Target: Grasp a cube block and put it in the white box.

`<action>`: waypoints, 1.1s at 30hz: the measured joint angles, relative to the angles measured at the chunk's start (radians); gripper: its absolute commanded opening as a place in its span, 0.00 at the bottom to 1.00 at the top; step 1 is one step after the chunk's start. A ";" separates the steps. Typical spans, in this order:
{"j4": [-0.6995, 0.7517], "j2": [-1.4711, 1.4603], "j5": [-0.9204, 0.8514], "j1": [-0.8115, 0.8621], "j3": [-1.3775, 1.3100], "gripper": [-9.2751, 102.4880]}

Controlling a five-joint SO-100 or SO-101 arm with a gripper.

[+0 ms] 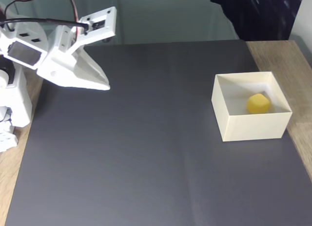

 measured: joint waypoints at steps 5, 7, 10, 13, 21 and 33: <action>0.026 0.026 -0.002 0.000 0.017 0.08; 0.029 0.034 -0.002 0.000 0.021 0.08; 0.034 0.035 -0.008 0.000 0.044 0.08; 0.064 0.035 -0.020 0.000 0.072 0.08; 0.175 0.035 -0.118 -0.015 0.101 0.08; 0.293 0.035 -0.261 -0.041 0.109 0.08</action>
